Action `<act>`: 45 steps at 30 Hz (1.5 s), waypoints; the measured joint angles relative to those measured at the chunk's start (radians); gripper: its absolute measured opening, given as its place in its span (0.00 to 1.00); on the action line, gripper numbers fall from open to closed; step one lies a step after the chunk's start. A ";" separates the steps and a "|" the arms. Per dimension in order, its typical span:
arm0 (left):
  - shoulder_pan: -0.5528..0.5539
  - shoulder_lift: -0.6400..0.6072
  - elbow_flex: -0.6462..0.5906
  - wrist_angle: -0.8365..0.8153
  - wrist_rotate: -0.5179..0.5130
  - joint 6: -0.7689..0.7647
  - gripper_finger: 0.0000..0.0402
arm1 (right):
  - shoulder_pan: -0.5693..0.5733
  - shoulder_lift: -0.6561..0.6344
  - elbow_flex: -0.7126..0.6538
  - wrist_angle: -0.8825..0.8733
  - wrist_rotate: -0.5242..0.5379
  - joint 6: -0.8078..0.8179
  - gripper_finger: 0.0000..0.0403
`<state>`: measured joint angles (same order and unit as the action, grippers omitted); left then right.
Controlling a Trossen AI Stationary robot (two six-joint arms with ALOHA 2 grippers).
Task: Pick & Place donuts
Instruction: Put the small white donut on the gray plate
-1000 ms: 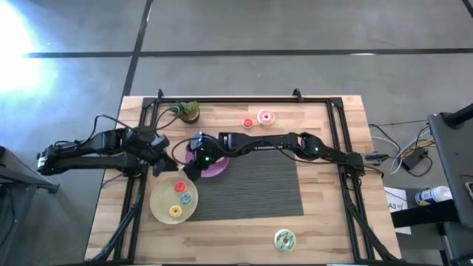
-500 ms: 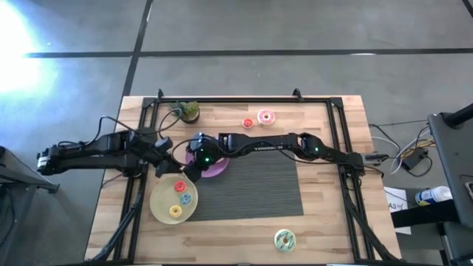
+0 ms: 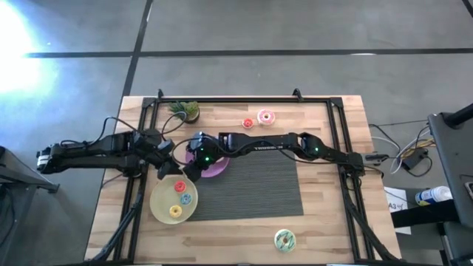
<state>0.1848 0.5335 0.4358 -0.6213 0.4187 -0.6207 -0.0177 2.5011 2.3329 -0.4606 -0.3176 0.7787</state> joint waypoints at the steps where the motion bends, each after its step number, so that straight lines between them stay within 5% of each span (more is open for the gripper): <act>1: 0.000 0.000 0.000 0.000 0.000 0.004 0.19 | 0.000 0.000 0.000 0.000 0.000 -0.009 0.05; 8: 0.000 0.000 0.000 -0.003 -0.019 0.018 0.02 | 0.000 -0.005 0.001 0.001 -0.011 -0.023 0.20; 20: -0.007 0.007 -0.001 -0.124 0.008 -0.167 0.01 | -0.012 -0.050 0.003 -0.053 -0.014 -0.085 0.50; 32: -0.151 0.004 -0.078 -0.269 0.042 -0.405 0.00 | -0.054 -0.131 0.003 -0.251 0.083 -0.222 0.52; 45: -0.378 0.005 -0.178 -0.184 -0.095 -0.632 0.00 | -0.055 -0.151 0.002 -0.322 0.085 -0.332 0.52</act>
<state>-0.1932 0.5388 0.2583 -0.8054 0.3233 -1.2529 -0.0724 2.3502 2.3344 -0.7826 -0.2328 0.4470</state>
